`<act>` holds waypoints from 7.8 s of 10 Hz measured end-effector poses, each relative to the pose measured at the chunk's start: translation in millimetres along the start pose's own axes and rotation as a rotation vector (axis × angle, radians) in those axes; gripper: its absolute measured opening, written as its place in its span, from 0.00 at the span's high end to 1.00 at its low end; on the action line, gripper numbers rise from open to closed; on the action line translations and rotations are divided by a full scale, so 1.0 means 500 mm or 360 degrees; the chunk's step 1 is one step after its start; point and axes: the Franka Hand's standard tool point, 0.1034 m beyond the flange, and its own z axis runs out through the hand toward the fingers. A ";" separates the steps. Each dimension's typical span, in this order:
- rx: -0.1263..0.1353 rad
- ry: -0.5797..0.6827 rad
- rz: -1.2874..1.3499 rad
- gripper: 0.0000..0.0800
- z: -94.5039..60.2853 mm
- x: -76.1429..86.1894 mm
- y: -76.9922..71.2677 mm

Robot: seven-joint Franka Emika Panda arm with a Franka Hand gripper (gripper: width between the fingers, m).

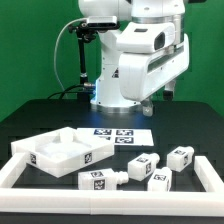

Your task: Assemble one leg

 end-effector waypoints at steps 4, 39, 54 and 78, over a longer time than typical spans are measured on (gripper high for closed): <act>0.0001 -0.0002 -0.0002 0.19 0.001 -0.001 0.001; 0.0059 0.0145 0.1702 0.19 0.182 0.027 -0.005; 0.0200 0.0066 0.2614 0.19 0.236 0.040 -0.053; 0.0095 0.0074 0.2283 0.64 0.261 -0.002 -0.202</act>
Offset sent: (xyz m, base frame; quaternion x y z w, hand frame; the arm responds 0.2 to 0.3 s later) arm 0.0000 0.0000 0.0000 0.0000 0.0000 0.0000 1.0000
